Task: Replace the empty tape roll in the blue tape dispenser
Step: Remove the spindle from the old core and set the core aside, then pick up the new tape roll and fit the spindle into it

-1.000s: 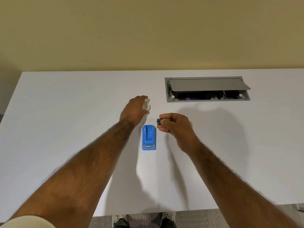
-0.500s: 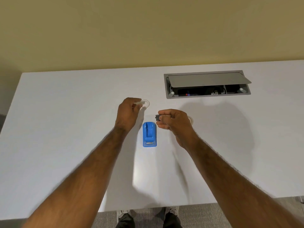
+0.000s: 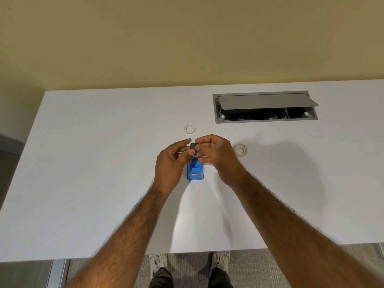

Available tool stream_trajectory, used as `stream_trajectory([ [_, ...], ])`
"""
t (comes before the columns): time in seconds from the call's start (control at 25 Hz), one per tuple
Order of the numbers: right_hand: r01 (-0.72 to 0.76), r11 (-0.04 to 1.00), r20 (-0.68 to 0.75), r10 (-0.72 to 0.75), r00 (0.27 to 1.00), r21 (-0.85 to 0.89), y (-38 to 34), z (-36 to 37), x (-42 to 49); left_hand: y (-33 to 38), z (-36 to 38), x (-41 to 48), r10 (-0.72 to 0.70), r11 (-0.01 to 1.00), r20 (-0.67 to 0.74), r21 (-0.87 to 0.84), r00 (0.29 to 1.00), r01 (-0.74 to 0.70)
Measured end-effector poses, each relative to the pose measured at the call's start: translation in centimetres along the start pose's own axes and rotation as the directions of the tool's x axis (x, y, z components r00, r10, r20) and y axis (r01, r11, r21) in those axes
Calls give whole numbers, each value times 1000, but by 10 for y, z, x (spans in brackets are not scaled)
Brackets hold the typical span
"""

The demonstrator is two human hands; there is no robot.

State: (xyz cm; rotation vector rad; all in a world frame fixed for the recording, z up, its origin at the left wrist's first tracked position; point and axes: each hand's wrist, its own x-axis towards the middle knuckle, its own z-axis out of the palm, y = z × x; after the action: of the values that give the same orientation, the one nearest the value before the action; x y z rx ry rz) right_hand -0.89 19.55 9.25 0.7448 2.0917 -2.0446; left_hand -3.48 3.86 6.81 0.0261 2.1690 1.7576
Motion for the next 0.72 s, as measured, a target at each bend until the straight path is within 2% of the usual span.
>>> stream_trajectory([
  [0.28,5,999,35,-6,999,33,3,2,-11,4,-4,-6,-59,995,16,-82,998,60],
  [0.36,11,1000,-26,-11,1000,-14,6,1,-8,4,-4,-7,-89,992,7,-92,996,89],
  [0.48,56,948,-287,-151,946,-314,17,-19,5,4,-7,-7,-115,986,11,-122,993,116],
  [0.56,-5,860,-391,-227,892,-511,27,-44,9,4,-9,-7,-117,985,12,-127,993,118],
  [0.64,-108,773,-414,-211,886,-625,39,-66,9,3,-11,-6,-115,986,4,-119,993,115],
  [0.72,-153,646,-341,-176,923,-748,48,-76,8,2,-11,-6,-113,988,-3,-102,994,112],
])
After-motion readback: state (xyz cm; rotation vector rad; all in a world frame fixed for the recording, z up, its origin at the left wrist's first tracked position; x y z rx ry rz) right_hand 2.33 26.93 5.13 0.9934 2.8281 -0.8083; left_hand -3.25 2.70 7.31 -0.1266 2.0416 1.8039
